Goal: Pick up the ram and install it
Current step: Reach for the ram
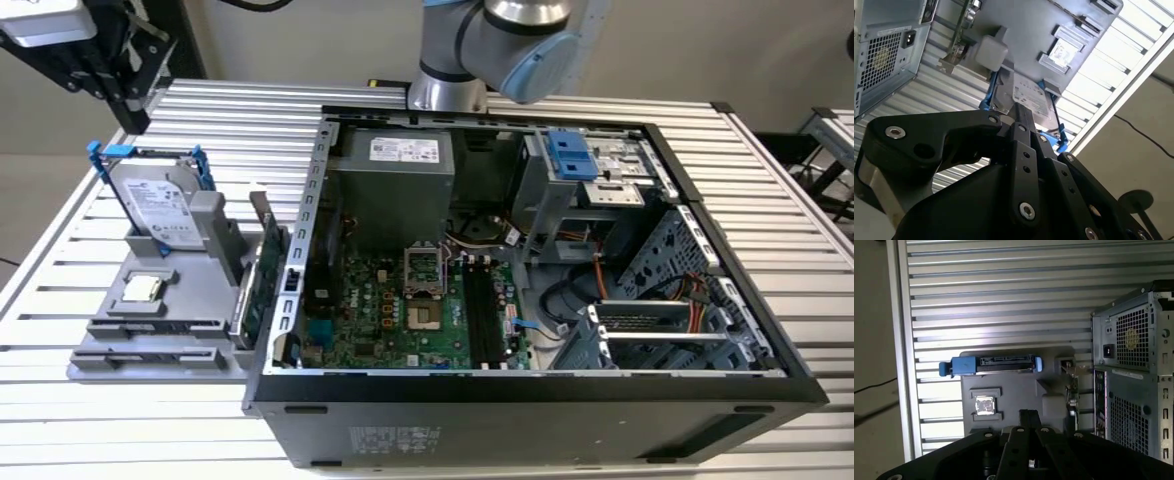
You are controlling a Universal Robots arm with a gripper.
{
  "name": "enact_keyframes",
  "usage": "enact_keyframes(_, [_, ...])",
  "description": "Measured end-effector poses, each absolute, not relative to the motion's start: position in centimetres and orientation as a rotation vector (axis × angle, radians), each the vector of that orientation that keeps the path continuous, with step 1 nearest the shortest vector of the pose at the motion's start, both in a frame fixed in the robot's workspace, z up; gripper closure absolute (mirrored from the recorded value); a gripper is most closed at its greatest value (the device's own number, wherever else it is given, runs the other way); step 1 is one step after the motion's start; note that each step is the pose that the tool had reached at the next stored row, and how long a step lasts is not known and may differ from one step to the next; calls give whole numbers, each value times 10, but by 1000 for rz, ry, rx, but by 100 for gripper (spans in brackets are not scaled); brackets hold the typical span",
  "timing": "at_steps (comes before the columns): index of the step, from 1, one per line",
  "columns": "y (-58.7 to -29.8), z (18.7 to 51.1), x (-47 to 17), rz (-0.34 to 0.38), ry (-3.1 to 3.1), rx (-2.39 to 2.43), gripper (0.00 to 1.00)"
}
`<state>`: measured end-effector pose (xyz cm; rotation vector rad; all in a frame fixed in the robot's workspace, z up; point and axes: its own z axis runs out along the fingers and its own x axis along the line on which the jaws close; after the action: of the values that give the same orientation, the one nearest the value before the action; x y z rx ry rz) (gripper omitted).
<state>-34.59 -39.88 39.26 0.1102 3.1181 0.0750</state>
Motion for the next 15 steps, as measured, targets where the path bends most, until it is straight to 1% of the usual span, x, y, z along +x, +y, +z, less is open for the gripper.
enact_keyframes(15, [-399,393,-370,75,3120,79,100])
